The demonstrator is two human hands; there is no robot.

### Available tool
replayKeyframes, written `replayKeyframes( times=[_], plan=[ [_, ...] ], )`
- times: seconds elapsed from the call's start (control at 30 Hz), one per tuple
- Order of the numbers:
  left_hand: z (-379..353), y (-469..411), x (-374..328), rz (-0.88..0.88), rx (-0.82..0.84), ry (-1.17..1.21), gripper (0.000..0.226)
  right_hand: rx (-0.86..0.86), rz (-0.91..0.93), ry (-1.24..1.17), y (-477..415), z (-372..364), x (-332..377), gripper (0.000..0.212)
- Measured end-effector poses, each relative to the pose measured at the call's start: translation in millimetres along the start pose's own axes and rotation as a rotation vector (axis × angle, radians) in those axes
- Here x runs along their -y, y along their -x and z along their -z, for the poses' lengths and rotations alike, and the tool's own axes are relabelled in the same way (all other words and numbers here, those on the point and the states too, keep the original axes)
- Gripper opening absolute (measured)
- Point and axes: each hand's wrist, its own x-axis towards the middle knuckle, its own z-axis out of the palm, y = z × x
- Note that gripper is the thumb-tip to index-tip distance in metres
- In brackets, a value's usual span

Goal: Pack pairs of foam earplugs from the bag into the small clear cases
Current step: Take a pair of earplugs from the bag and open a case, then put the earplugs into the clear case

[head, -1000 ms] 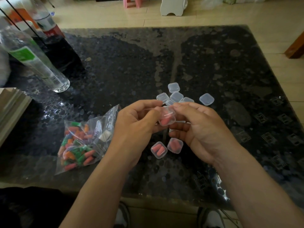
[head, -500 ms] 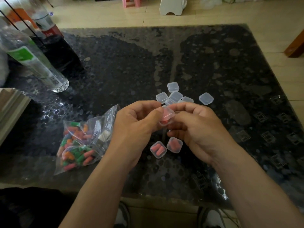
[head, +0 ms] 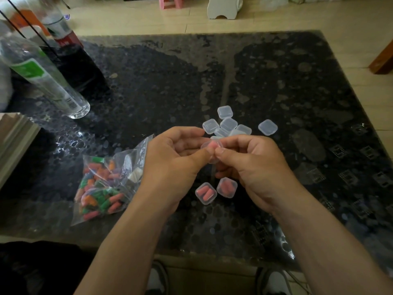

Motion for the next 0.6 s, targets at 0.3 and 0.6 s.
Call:
replayKeyframes(
  times=[0.3, 0.6],
  plan=[
    [13.5, -10.9, 0.3, 0.003, -0.254, 0.015, 0.023, -0.115, -0.139, 0.246, -9.5, -1.1, -12.3, 0.007],
    [24.2, -1.3, -19.6, -0.098, -0.253, 0.131, 0.024, -0.102, -0.039, 0.757, -6.2, -14.0, -6.2, 0.015]
  ],
)
